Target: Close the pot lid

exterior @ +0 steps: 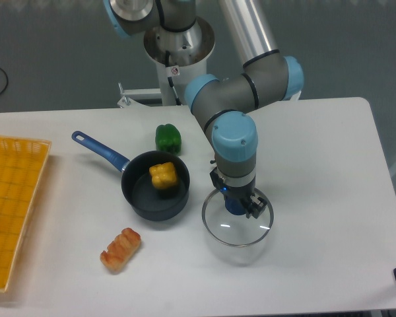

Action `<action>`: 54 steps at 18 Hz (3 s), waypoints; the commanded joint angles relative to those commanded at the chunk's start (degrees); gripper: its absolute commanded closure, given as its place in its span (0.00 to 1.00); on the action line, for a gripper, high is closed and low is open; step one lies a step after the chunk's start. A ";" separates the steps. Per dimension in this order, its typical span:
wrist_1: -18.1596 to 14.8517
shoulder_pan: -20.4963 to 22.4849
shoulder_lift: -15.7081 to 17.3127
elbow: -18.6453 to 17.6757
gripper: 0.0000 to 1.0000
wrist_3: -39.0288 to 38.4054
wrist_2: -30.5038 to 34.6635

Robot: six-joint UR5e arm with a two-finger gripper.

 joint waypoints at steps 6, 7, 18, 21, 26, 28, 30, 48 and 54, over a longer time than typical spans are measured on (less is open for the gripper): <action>0.00 0.00 0.09 0.00 0.43 -0.09 -0.09; 0.00 0.00 0.09 0.00 0.43 -0.09 -0.09; -0.18 0.00 0.79 0.09 0.43 -0.17 -0.35; -0.18 -0.17 0.88 0.09 0.43 -0.17 -0.35; -2.45 -0.61 0.97 0.96 0.43 -0.61 -1.76; -6.13 -0.53 1.49 1.84 0.43 -0.61 -1.76; -9.39 -0.79 1.84 2.90 0.43 -0.70 -1.76; -16.44 -11.33 7.21 2.20 0.43 -11.94 -1.76; -15.56 -13.88 8.17 -0.35 0.43 -13.18 -1.32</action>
